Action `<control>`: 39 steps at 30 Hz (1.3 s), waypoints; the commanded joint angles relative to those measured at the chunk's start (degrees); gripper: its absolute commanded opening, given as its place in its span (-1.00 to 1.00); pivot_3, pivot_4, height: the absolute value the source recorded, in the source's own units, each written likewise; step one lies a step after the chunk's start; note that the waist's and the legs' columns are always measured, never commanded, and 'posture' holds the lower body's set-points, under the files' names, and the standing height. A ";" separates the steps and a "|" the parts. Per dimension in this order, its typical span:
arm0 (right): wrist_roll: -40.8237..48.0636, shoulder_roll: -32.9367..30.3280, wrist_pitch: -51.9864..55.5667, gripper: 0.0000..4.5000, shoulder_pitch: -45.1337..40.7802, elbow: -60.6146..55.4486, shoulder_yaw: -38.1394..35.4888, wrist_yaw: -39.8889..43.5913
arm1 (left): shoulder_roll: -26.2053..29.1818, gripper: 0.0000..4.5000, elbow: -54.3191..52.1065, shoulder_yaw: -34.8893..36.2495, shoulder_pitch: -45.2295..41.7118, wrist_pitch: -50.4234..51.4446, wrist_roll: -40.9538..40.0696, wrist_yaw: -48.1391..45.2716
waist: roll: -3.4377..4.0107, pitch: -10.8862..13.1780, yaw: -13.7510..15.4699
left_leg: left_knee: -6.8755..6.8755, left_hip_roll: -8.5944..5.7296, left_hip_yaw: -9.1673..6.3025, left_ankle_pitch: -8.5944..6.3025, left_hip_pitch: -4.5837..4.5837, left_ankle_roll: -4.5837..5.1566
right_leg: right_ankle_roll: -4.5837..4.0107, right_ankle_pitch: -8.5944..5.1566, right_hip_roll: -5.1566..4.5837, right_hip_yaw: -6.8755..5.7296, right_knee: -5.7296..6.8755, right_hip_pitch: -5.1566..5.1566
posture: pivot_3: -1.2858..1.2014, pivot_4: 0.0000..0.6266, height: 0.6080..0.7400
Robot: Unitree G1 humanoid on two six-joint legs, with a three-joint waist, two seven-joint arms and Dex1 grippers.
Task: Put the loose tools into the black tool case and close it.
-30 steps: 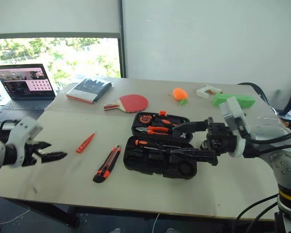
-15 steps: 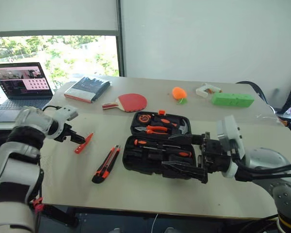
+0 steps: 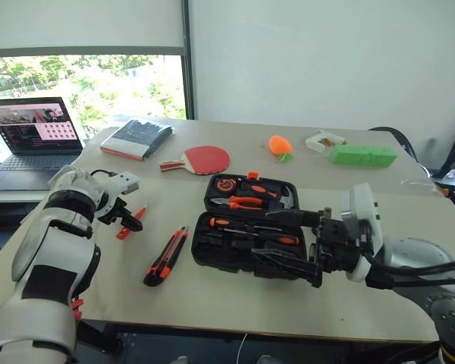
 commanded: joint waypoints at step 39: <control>-3.09 -4.79 -6.29 1.00 15.16 -3.13 -4.55 -3.80 | -15.00 -0.81 -30.06 -5.73 -0.28 -26.79 4.02 -21.43 | -0.10 0.07 -0.75 | 0.48 -0.07 -0.54 -0.05 -0.22 0.12 | 0.14 0.07 0.05 0.00 0.12 0.07 | 0.03 -0.52 0.94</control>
